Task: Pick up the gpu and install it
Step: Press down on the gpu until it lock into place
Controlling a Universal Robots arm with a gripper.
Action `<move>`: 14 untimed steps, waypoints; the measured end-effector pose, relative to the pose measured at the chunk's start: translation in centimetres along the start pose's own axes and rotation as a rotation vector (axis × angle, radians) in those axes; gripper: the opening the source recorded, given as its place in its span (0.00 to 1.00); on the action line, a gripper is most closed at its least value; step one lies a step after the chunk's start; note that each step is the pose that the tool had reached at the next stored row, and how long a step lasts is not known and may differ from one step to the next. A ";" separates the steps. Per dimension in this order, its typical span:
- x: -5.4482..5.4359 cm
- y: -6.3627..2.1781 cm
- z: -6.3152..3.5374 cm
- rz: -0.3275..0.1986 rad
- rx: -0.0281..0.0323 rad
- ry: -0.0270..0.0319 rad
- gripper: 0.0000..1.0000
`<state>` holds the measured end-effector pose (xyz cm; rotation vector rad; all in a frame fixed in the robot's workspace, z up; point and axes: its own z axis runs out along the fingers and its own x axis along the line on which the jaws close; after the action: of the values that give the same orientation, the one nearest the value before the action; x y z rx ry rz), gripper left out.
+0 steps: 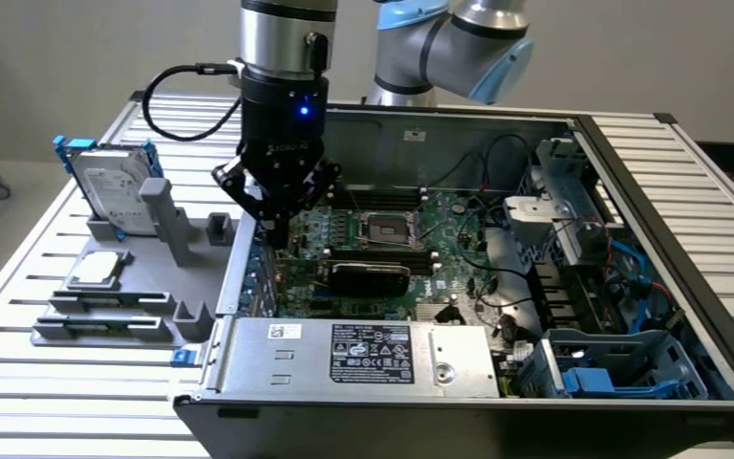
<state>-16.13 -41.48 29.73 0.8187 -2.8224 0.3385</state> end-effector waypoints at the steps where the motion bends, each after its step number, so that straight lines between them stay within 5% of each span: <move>1: 0.0 -0.01 0.01 0.010 -0.0007 0.0004 0.11; 14: 0.2 -0.11 -0.71 0.060 -0.0118 0.0066 0.11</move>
<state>-16.15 -41.47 30.47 0.7298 -2.8447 0.3324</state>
